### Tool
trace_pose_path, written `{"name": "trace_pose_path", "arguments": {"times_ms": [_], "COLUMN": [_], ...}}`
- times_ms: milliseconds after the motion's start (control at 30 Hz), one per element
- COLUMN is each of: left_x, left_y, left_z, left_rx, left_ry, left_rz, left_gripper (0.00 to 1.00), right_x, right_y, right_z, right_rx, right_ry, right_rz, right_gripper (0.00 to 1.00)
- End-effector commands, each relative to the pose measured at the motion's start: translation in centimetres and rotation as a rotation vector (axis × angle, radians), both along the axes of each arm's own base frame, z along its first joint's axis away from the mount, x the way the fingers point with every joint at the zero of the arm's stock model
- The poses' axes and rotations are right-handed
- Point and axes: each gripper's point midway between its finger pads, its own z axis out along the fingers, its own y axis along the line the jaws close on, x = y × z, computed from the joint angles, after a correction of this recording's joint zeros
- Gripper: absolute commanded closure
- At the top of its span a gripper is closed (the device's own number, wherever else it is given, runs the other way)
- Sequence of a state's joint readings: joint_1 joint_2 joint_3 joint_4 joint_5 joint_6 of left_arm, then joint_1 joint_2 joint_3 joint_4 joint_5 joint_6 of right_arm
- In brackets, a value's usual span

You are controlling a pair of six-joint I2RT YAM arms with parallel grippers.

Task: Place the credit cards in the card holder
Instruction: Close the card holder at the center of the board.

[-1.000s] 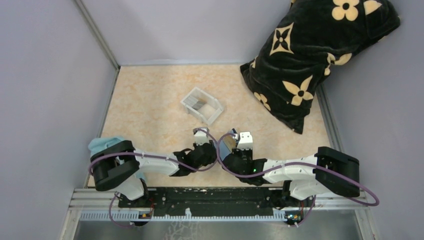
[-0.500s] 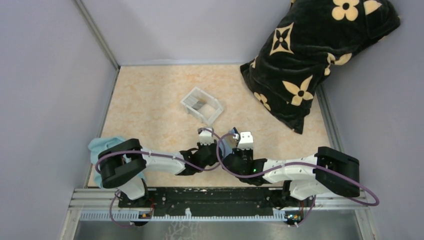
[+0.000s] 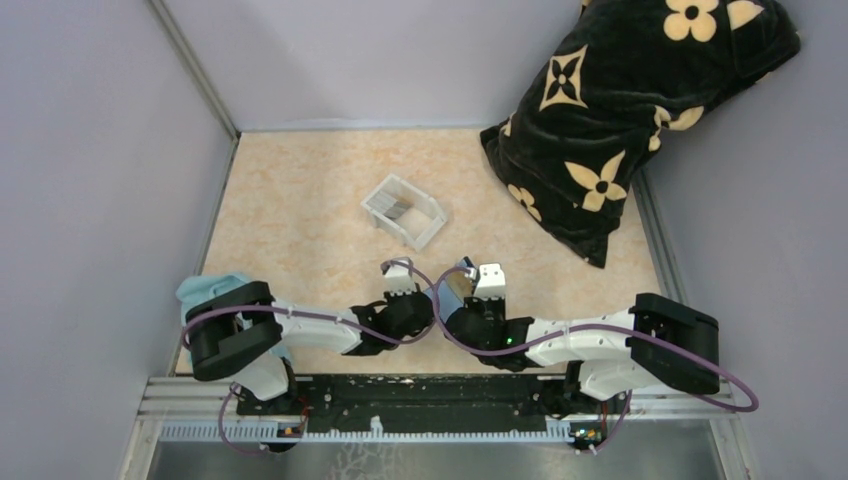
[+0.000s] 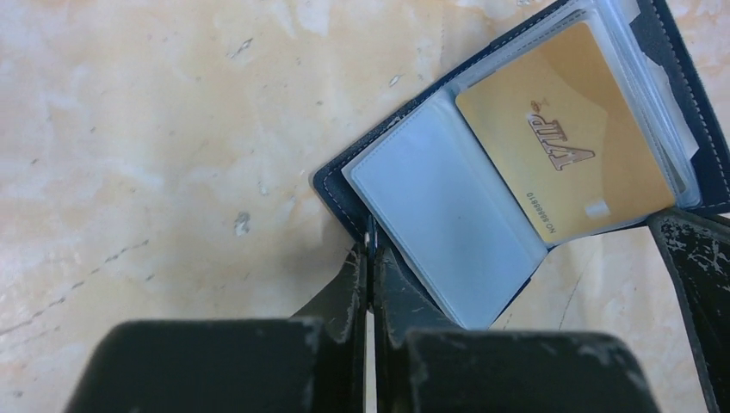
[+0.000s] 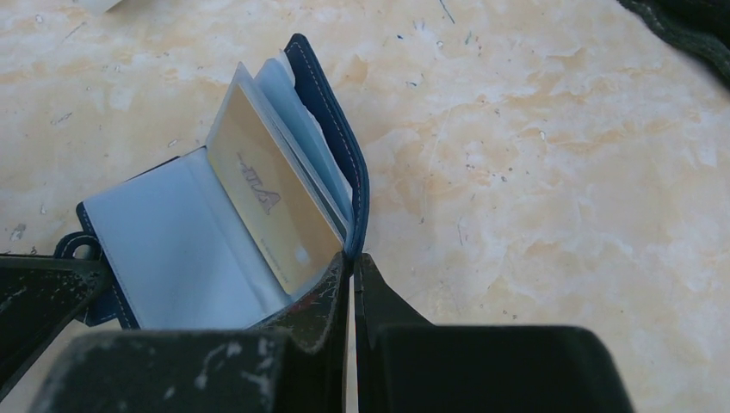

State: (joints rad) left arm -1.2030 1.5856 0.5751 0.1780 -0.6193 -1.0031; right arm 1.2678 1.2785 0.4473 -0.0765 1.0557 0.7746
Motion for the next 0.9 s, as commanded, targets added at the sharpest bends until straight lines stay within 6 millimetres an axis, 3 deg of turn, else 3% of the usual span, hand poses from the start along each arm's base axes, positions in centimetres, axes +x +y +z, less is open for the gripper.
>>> {"name": "trace_pose_path", "arguments": {"times_ms": [0,333,467,867], "left_x": [-5.8,-3.5,-2.7,-1.5], "left_y": [8.4,6.8,6.1,4.7], "left_z": [-6.8,-0.5,1.7,4.2], "left_rx": [0.286,-0.009,-0.065,-0.096], "left_ry": [0.230,0.034,-0.033,-0.090], "left_rz": [-0.044,-0.003,-0.009,-0.006], "left_gripper": [1.00,1.00,1.00,1.00], "right_x": [-0.2,-0.4,-0.6,-2.0], "right_y": [1.8,2.7,4.0,7.8], "right_z": [0.8,0.9,1.3,3.0], "right_rx": [0.032,0.009,0.027,0.032], "right_ry": [0.019,0.021,0.013,-0.047], "right_rz": [0.042,0.075,0.116,0.263], "right_gripper": [1.00,1.00,1.00,1.00]}}
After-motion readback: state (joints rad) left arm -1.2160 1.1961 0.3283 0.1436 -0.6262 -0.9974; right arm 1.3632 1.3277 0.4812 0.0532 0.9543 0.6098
